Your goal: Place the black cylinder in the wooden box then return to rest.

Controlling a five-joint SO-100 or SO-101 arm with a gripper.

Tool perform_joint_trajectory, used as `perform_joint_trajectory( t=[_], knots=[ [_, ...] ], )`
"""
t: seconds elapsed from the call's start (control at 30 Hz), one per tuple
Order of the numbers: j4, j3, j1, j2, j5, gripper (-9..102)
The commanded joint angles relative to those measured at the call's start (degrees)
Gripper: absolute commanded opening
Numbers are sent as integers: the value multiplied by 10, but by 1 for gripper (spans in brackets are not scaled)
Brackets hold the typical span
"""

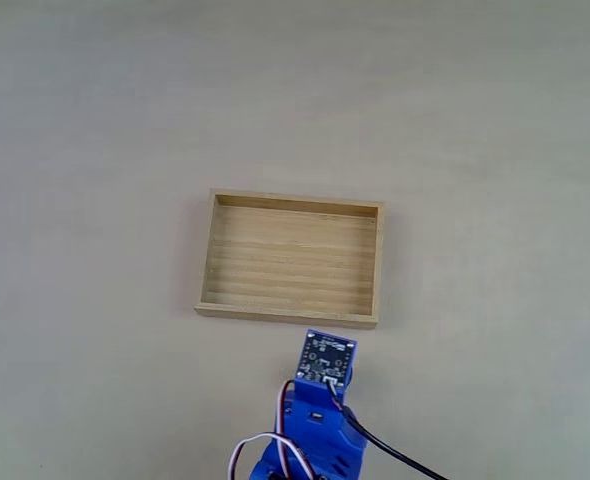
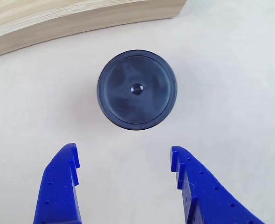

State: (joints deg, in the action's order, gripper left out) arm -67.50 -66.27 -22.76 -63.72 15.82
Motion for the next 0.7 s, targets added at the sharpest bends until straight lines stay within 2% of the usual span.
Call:
perform_joint_trajectory(
  t=[0.0,0.3,0.67],
  knots=[
    [52,61,-15,28,12,29],
    [137,68,-2,102,11,29],
    [176,59,24,118,9,29]
  ],
)
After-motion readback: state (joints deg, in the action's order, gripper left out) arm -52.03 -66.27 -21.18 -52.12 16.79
